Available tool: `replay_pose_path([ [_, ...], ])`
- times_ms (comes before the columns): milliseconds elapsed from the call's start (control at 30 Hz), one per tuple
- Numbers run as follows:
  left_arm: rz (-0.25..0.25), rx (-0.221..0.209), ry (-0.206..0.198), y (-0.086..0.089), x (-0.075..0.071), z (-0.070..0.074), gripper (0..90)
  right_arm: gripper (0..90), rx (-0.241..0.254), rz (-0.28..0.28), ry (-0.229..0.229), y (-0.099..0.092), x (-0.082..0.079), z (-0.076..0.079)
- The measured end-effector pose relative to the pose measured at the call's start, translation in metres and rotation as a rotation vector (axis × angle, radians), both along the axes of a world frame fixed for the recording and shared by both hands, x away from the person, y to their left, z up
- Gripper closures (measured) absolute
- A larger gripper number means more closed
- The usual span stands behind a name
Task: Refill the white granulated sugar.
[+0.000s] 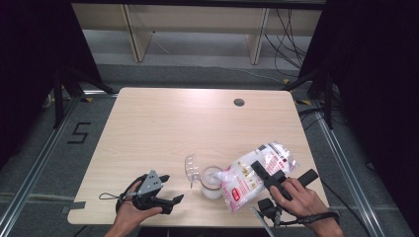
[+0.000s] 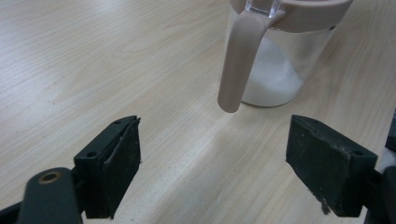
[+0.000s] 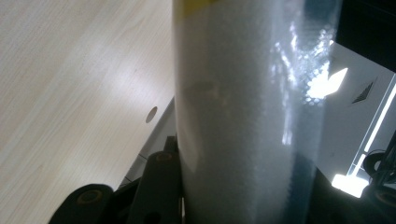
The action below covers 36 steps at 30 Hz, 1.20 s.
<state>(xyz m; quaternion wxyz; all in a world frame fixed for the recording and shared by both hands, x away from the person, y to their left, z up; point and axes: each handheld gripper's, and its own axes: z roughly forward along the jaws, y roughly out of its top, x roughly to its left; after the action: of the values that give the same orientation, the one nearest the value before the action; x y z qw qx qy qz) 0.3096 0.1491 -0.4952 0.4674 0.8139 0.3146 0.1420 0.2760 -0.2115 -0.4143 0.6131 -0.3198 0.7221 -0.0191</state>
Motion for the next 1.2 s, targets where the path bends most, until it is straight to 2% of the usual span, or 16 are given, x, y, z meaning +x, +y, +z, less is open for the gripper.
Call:
replay_pose_path([
  [167, -0.001, 0.01, -0.001, 0.0003, 0.0003, 0.0, 17.7, 72.1, 0.001, 0.004, 0.005, 0.0004, 0.0005, -0.0005],
  [833, 0.001, 0.0, 0.0, -0.0002, 0.0001, -0.0001, 17.7, 72.5, -0.001, 0.007, 0.002, 0.0022, 0.0002, -0.0005],
  [933, 0.001, 0.01, -0.002, 0.0002, 0.0002, 0.0, 17.7, 72.5, 0.0, 0.005, 0.002, 0.0019, 0.0002, -0.0004],
  [1167, 0.002, 0.007, -0.001, 0.0, 0.0004, -0.0003, 17.7, 72.7, -0.008, -0.001, -0.001, 0.0012, 0.001, 0.0006],
  [1200, 0.003, -0.005, 0.001, -0.0007, 0.0, -0.0005, 17.7, 72.8, -0.009, -0.002, -0.002, 0.001, 0.0008, 0.0009],
])
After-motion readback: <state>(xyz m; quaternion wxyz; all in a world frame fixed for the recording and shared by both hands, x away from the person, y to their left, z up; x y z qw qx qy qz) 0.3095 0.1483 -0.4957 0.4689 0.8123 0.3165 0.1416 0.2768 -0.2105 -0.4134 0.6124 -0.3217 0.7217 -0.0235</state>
